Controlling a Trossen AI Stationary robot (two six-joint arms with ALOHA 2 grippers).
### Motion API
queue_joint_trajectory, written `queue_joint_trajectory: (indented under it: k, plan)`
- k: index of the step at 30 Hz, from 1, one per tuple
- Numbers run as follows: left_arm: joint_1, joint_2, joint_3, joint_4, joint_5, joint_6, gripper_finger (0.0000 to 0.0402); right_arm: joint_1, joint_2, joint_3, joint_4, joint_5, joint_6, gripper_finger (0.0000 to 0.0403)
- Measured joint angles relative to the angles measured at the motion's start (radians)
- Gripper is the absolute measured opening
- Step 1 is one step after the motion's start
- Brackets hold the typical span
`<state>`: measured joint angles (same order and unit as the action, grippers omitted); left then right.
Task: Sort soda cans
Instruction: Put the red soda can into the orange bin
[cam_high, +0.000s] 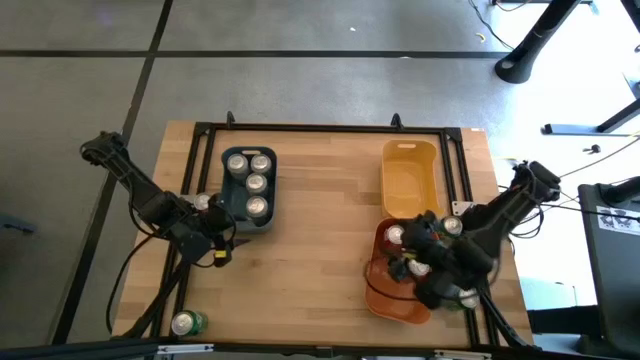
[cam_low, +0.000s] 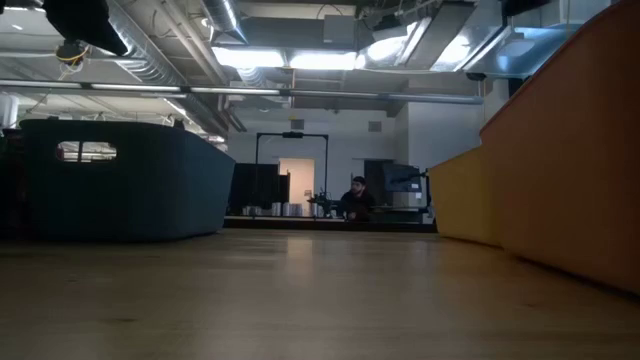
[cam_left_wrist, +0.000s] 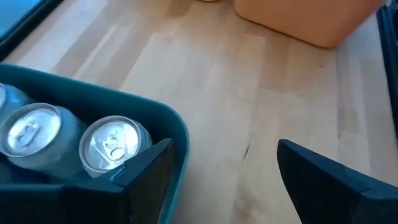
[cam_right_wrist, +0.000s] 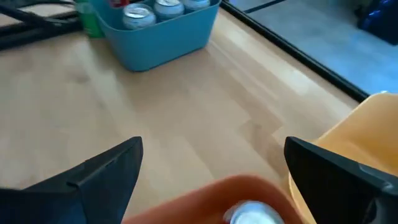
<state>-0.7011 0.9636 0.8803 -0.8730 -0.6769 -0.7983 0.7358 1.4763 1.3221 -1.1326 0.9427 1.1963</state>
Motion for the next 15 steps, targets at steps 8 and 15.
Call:
queue_joint_trajectory:
  k: [8,15]
  plan:
    - [0.147,-0.002,0.109,-0.197,0.077,0.04,0.0324,-0.194,0.063,-0.058,0.218,-0.063,-0.311,0.0388]
    - [0.347,-0.016,0.182,-0.592,0.09,-0.167,0.0396,-0.328,0.132,-0.063,0.315,-0.126,-0.485,0.0388]
